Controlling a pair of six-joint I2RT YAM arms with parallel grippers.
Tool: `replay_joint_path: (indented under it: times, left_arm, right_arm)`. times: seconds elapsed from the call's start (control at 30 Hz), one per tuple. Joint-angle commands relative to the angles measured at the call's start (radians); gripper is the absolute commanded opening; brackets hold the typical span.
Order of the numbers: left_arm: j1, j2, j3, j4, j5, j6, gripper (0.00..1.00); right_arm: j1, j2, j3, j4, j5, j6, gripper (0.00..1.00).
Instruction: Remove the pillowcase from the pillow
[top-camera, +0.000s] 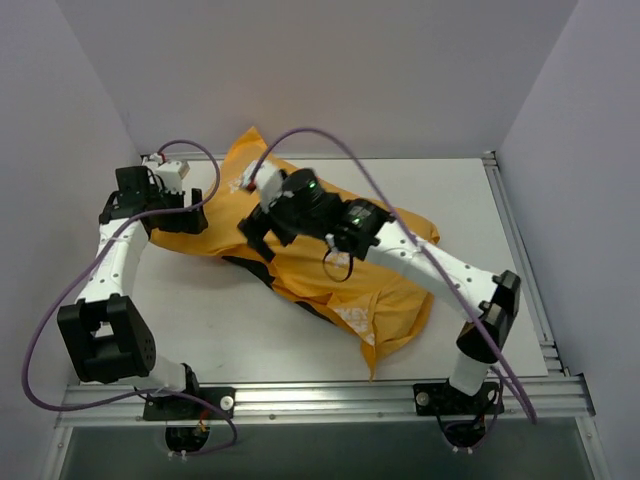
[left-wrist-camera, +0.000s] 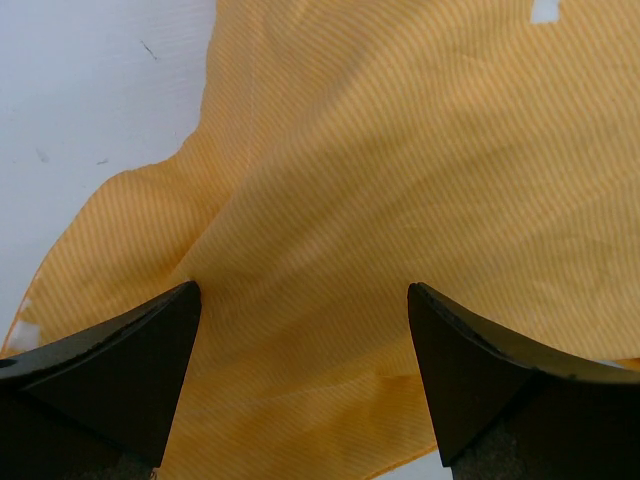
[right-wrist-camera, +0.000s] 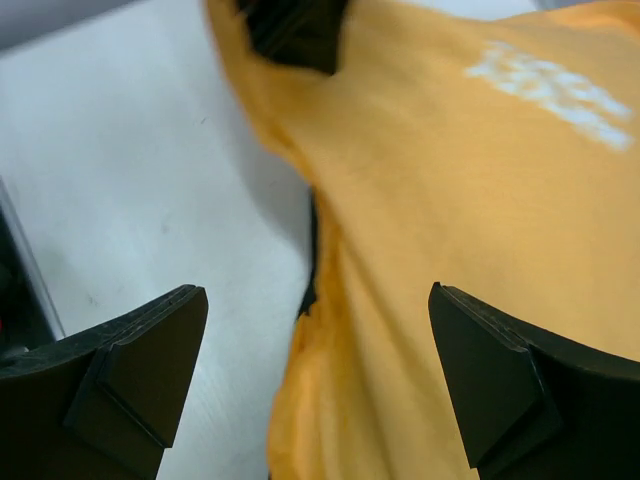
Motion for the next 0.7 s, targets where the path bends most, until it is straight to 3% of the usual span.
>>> replay_joint_path:
  times: [0.0, 0.1, 0.17, 0.2, 0.27, 0.3, 0.47, 0.67]
  left_arm:
    - [-0.064, 0.024, 0.017, 0.035, -0.079, 0.056, 0.94]
    - [-0.101, 0.069, 0.01, 0.089, -0.139, 0.061, 0.99]
    - [-0.099, 0.096, 0.036, 0.106, -0.16, 0.047, 0.7]
    - [-0.098, 0.128, 0.046, 0.109, -0.174, 0.047, 0.41]
    - [-0.083, 0.17, 0.07, 0.115, -0.209, 0.047, 0.11]
    - [-0.075, 0.179, 0.073, 0.119, -0.226, 0.047, 0.02]
    - [0.028, 0.188, 0.041, 0.187, -0.269, 0.043, 0.02]
    - [0.21, 0.211, 0.038, 0.196, -0.277, 0.04, 0.02]
  right_arm:
    - [-0.207, -0.102, -0.109, 0.024, -0.003, 0.23, 1.0]
    - [-0.374, -0.196, -0.287, 0.034, 0.08, 0.336, 1.0]
    - [-0.453, -0.266, -0.367, 0.037, 0.097, 0.391, 1.0]
    - [-0.53, -0.289, -0.44, 0.038, 0.106, 0.4, 1.0]
    - [-0.603, -0.354, -0.5, 0.035, 0.108, 0.412, 1.0]
    - [-0.672, -0.369, -0.551, 0.032, 0.108, 0.415, 1.0]
    - [-0.83, -0.438, -0.642, 0.014, 0.061, 0.412, 1.0]
    - [-0.835, -0.46, -0.76, 0.058, -0.076, 0.44, 1.0]
